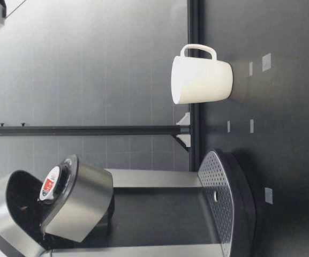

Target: Place the coffee capsule inside the capsule container, then place the cup onto the center of the cup tray.

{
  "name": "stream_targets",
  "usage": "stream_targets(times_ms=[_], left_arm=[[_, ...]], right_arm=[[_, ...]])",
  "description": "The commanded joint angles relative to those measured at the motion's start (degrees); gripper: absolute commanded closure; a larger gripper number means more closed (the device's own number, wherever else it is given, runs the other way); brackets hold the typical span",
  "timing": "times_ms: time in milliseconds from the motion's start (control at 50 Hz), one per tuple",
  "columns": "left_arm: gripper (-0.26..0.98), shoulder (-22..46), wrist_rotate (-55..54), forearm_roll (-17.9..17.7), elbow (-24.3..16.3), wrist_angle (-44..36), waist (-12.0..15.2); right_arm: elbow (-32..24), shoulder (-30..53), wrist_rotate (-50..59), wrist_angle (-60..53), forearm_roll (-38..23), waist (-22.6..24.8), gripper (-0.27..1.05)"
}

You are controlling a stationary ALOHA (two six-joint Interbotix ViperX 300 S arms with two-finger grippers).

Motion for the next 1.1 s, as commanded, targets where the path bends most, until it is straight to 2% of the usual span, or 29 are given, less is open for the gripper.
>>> stream_targets(times_ms=[0, 360, 800, 1080], left_arm=[[0.63, 0.18, -0.62, 0.35, -1.85, -0.62, 0.62], [0.63, 2.72, -2.2, 0.35, -2.99, -4.75, 0.62], [0.63, 2.64, -7.82, 0.09, -4.13, -21.01, 0.62], [0.63, 6.68, -11.07, -0.09, -5.19, -28.13, 0.62]], right_arm=[[-0.53, -0.88, 0.0, -0.97, 0.09, 0.26, 0.36], [-0.44, -0.53, 0.0, -1.93, -0.18, 0.18, 0.36], [-0.35, -0.35, 0.0, -2.46, -0.18, 0.26, 0.36], [-0.18, -0.26, 0.0, -2.64, -0.18, 0.26, 0.36]])
